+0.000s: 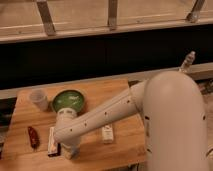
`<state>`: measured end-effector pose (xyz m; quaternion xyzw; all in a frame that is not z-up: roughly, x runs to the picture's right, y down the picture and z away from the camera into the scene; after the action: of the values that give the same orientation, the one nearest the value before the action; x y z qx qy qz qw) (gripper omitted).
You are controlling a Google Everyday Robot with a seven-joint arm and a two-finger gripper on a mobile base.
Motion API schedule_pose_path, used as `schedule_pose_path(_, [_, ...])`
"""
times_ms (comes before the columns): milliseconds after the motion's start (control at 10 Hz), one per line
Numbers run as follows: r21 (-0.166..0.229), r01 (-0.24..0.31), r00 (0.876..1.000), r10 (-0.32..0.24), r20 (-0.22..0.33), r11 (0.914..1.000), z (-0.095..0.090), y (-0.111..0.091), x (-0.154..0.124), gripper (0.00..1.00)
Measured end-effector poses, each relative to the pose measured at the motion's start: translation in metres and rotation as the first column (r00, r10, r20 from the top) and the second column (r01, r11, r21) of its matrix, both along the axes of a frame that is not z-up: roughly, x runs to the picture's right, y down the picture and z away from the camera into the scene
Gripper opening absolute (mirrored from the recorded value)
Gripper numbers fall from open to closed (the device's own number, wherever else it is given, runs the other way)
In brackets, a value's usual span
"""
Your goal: Wipe the white sponge on the table
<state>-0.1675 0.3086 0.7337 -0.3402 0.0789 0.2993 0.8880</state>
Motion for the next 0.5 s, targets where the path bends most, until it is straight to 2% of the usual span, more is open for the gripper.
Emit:
schedule_pose_path(200, [0.006, 0.002, 0.999, -0.002, -0.041, 1.0000, 0.003, 0.000, 0.013, 0.00])
schedule_pose_path(500, [0.041, -0.014, 0.991, 0.019, -0.133, 0.9990, 0.024, -0.031, 0.055, 0.00])
